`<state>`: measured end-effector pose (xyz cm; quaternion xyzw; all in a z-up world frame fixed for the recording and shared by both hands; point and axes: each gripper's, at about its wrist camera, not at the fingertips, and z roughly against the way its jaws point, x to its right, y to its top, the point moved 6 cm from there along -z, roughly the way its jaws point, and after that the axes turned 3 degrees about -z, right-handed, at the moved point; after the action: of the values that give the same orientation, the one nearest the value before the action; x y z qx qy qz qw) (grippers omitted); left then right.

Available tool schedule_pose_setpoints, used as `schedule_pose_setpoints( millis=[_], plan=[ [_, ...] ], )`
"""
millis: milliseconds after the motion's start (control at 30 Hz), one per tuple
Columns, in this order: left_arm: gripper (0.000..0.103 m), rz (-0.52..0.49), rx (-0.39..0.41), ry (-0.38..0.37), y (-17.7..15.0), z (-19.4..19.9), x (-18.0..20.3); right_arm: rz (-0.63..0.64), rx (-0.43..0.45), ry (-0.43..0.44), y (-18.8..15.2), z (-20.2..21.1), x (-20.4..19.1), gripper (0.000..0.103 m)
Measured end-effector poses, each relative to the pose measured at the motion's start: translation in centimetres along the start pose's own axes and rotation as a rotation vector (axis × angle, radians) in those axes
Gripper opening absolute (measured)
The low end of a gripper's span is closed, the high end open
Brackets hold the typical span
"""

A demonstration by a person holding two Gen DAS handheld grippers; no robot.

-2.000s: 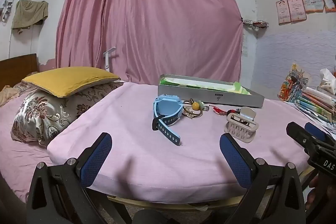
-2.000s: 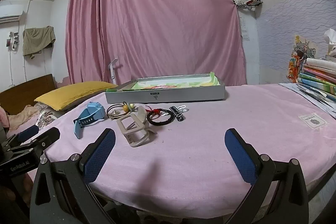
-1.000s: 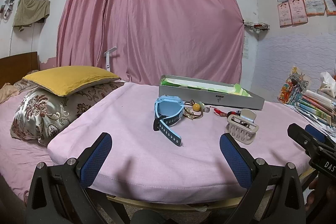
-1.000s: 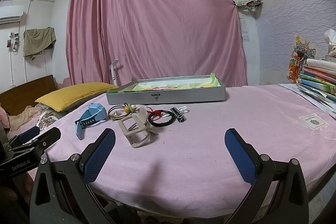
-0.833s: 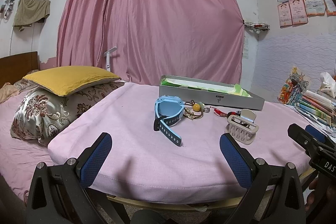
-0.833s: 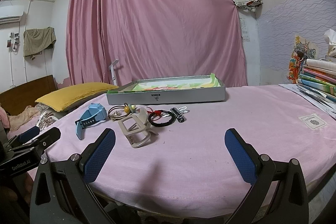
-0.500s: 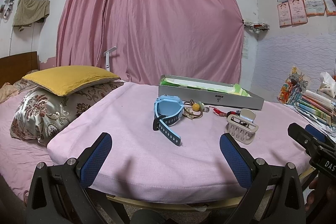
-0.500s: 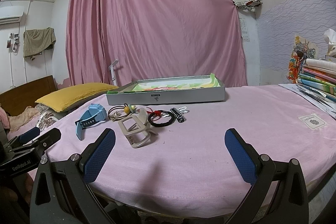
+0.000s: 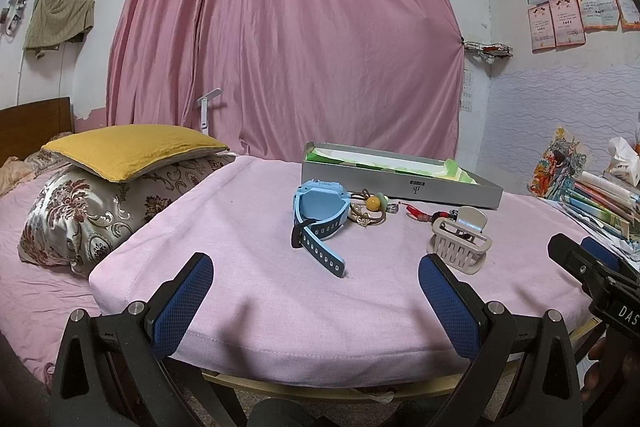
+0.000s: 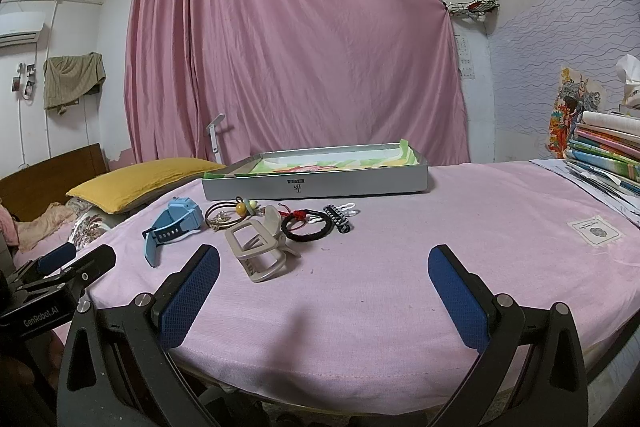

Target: Organize jewelry

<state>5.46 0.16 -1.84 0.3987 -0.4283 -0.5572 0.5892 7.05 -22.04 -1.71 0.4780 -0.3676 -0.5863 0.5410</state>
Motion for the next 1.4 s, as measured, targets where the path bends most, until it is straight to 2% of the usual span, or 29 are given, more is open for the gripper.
schedule_pose_setpoints(
  millis=[1400],
  plan=[
    [0.103,0.010,-0.009,-0.003,-0.27,-0.20,-0.12,-0.009,-0.009,-0.001,-0.15,-0.10,0.31,0.102]
  ],
)
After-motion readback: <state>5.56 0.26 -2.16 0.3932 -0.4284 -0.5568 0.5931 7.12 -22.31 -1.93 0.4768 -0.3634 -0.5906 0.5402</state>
